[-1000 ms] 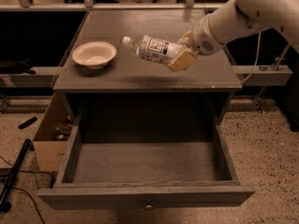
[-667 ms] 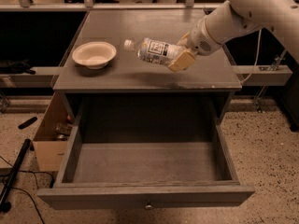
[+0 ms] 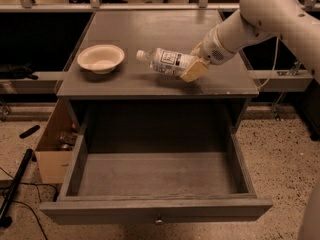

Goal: Pick blue plastic bottle from top drawer and place on counter

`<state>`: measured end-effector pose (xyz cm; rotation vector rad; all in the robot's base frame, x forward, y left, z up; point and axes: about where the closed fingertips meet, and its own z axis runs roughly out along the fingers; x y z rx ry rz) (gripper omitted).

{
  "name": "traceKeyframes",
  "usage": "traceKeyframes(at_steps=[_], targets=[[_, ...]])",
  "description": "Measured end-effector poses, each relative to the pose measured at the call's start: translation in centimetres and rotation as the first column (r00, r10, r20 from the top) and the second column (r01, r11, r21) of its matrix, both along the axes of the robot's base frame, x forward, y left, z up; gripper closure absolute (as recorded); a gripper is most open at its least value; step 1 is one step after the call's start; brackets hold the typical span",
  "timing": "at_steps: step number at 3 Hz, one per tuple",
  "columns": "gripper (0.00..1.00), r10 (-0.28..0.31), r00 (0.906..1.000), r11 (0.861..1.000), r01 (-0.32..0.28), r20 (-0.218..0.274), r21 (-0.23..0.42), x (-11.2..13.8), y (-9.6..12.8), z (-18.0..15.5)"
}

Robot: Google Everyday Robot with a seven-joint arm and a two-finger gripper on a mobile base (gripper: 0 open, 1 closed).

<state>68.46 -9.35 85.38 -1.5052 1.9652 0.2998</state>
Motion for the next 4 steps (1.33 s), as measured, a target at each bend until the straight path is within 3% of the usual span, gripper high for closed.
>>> traceKeyframes(at_steps=[1,2,4], targets=[[1.0,0.0,1.0,1.0,0.0,0.0,0.0,0.0,0.0,0.0],[0.84,0.0,1.0,1.0,0.0,0.0,0.0,0.0,0.01,-0.01],[0.38,0.0,1.0,1.0,0.0,0.0,0.0,0.0,0.01,-0.01]])
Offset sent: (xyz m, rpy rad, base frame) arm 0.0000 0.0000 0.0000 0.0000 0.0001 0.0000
